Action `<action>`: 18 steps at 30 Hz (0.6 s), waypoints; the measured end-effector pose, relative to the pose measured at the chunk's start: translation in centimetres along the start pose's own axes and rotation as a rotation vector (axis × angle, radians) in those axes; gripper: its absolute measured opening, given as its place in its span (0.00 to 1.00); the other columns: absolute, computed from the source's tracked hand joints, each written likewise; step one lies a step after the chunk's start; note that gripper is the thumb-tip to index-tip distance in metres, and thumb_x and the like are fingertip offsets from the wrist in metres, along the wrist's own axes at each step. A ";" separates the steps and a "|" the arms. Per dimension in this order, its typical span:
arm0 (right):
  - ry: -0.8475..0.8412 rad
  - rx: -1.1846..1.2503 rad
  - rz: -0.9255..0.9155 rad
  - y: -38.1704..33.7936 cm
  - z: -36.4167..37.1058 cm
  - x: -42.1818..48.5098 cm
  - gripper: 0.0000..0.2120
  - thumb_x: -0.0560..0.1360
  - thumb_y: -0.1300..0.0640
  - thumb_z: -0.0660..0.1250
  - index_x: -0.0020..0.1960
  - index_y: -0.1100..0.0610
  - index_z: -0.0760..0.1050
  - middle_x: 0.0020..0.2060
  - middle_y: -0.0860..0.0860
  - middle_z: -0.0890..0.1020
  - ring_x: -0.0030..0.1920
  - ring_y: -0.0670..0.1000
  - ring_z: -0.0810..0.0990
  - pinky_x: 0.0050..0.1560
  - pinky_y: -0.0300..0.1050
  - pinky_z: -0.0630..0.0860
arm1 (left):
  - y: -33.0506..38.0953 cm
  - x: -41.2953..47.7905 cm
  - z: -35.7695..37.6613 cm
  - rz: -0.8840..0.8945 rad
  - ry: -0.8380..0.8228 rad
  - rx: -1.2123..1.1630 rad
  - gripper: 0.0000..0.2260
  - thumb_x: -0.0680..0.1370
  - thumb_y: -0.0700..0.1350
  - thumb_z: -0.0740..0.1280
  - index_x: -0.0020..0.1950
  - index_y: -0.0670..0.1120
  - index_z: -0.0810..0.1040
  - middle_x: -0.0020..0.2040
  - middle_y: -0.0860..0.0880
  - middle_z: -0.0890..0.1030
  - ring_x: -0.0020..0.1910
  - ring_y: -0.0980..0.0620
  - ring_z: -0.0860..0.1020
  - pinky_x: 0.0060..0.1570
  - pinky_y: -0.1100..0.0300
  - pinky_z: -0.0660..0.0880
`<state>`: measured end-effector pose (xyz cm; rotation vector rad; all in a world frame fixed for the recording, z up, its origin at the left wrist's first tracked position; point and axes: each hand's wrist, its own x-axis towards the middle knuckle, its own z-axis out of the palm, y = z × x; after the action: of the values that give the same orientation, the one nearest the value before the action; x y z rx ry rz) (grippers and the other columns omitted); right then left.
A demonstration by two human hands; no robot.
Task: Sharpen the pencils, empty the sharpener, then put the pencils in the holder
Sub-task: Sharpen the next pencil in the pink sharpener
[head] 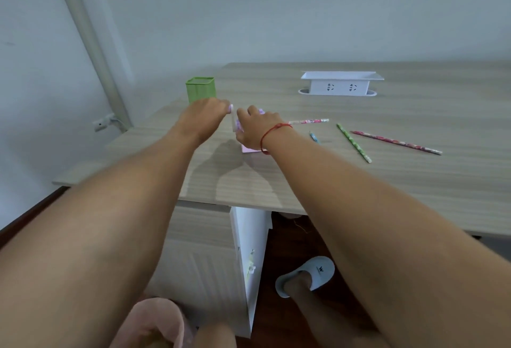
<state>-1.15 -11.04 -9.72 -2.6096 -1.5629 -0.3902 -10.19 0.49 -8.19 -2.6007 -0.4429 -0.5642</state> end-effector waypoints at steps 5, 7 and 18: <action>-0.013 0.022 0.008 -0.3 -0.6 -0.1 0.21 0.82 0.48 0.50 0.71 0.56 0.62 0.70 0.56 0.67 0.70 0.59 0.69 0.66 0.54 0.67 | 1.5 -3.7 -0.3 0.058 0.106 -0.173 0.08 0.79 0.37 0.61 0.54 0.41 0.78 0.45 0.35 0.81 0.43 0.34 0.81 0.35 0.47 0.72; 0.000 0.034 -0.007 -0.1 -0.2 -0.3 0.21 0.82 0.47 0.50 0.71 0.56 0.63 0.70 0.57 0.67 0.69 0.60 0.70 0.65 0.55 0.68 | 2.2 -4.8 -0.3 0.044 0.107 -0.267 0.07 0.78 0.38 0.63 0.52 0.44 0.79 0.43 0.37 0.82 0.41 0.35 0.81 0.35 0.47 0.73; 0.111 0.108 -0.053 0.2 1.5 0.7 0.19 0.81 0.49 0.55 0.62 0.63 0.71 0.60 0.59 0.75 0.61 0.62 0.73 0.63 0.55 0.71 | 2.0 -3.9 -0.4 -0.031 -0.009 -0.065 0.06 0.81 0.38 0.59 0.50 0.40 0.75 0.43 0.38 0.80 0.42 0.36 0.79 0.33 0.51 0.65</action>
<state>-0.39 -10.29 -10.96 -2.4265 -1.5742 -0.4339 -12.89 -2.26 -10.35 -2.6631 -0.4755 -0.5866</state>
